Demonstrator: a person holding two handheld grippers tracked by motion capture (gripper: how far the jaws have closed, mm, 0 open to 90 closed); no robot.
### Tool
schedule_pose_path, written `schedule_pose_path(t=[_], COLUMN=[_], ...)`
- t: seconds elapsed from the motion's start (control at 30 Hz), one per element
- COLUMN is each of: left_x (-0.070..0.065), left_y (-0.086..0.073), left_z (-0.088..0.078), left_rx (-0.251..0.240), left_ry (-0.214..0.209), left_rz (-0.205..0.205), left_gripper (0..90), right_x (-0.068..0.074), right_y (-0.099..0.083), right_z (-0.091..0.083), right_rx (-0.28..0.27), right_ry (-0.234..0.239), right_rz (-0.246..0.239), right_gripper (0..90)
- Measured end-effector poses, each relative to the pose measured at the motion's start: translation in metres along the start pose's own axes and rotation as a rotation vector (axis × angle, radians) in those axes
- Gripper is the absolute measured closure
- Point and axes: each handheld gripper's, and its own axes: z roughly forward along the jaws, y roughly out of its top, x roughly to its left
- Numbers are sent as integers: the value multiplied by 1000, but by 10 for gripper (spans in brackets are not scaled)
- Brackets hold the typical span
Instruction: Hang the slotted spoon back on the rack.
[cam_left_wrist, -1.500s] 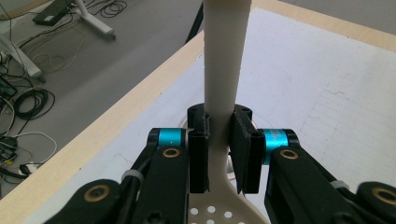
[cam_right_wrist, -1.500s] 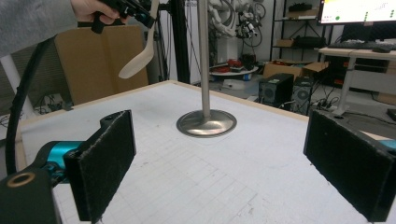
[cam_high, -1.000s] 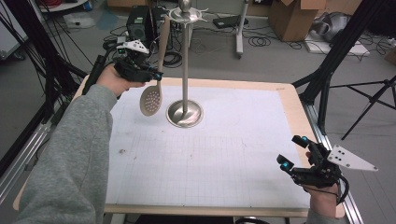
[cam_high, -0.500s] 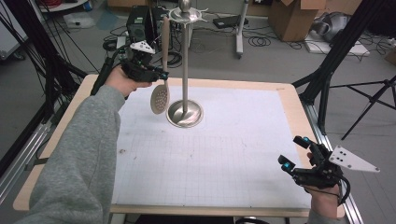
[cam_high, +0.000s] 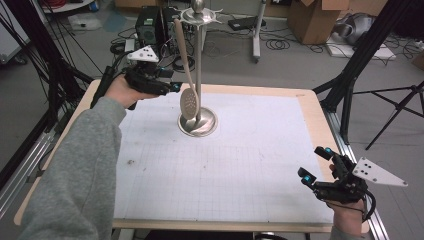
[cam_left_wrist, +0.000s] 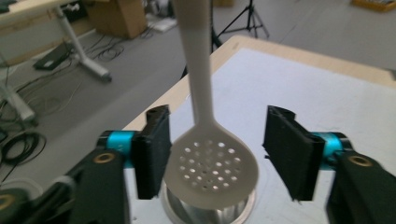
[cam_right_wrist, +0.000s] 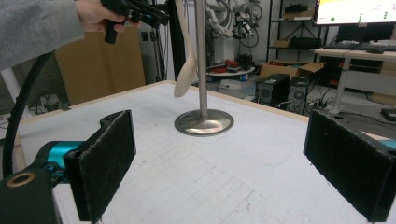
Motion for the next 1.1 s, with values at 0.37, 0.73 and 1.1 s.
schedule_pose_path(t=[0.37,0.73,1.1], left_x=[-24,-29,-48], left_y=[-32,-80,-110], left_z=[-46,-87,-107], left_rx=[-108,-177,-200], left_ry=[-57,32,104], left_rz=[2,-27,-1], left_gripper=[149,149,151], right_x=[10,13,13], right_y=[2,0,-2], right_z=[-2,1,5], right_rx=[4,26,39], right_ry=[1,-5,-2], right_rz=[-12,-15,-17], right_gripper=[84,84,84])
